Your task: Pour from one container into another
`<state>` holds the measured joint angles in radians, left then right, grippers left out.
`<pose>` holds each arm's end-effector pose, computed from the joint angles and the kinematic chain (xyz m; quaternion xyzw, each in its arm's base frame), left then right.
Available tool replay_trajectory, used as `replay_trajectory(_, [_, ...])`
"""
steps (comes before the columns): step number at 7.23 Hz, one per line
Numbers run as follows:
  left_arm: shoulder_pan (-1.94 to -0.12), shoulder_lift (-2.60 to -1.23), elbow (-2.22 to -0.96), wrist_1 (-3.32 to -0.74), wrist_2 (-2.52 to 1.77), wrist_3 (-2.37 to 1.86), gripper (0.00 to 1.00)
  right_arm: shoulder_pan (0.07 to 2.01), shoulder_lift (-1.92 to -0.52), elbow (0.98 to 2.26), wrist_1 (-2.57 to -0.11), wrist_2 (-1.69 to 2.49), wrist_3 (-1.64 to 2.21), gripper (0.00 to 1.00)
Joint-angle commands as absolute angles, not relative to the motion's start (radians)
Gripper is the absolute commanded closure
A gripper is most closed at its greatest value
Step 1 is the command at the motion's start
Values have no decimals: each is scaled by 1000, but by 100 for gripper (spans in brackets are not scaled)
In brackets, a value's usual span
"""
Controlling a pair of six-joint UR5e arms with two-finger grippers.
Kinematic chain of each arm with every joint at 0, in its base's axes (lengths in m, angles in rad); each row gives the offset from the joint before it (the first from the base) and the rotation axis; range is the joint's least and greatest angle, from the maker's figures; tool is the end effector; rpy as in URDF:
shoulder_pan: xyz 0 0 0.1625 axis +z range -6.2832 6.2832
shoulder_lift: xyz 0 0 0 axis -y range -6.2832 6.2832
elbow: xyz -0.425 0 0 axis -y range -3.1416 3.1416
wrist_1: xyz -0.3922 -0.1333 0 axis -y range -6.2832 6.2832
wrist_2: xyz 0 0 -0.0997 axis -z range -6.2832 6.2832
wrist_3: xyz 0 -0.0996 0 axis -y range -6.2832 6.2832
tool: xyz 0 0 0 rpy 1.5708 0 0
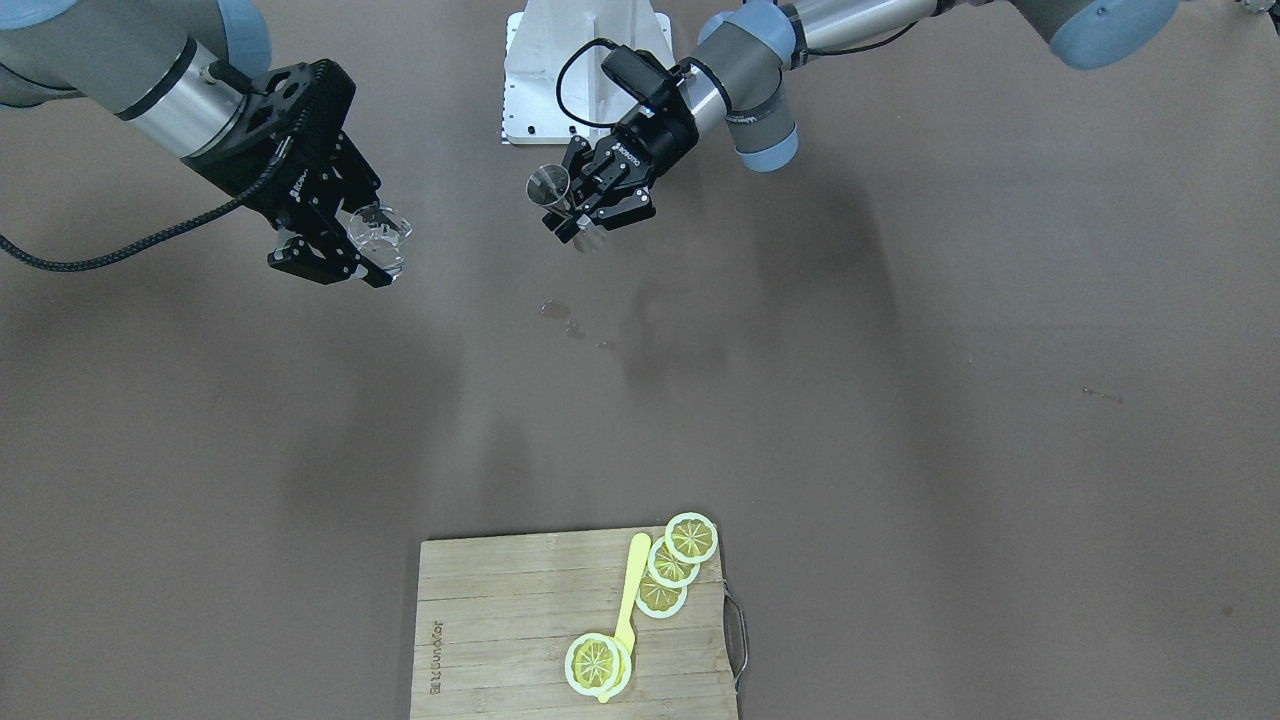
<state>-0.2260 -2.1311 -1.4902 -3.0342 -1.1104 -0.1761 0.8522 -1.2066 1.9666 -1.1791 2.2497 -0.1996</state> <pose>0.5651 -0.3121 0.2162 0.6712 0.4609 0.1458 0.5620 -0.3069 -0.4584 0.2299 0.4246 -0.4017 -0.5130 0.6286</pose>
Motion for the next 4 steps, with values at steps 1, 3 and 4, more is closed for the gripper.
replay_trajectory(1, [-241, -2132, -1482, -3027, -1109, -175, 100, 792, -1209, 2069, -1334, 2151, -212, 100])
replay_trajectory(3, [-261, -2135, -1474, -3034, -1091, -175, 100, 764, -1177, 2083, -1405, 2117, -216, 100])
replay_trajectory(4, [-259, -2134, -1474, -3036, -1079, -175, 100, 758, -1142, 2083, -1460, 2103, -216, 100])
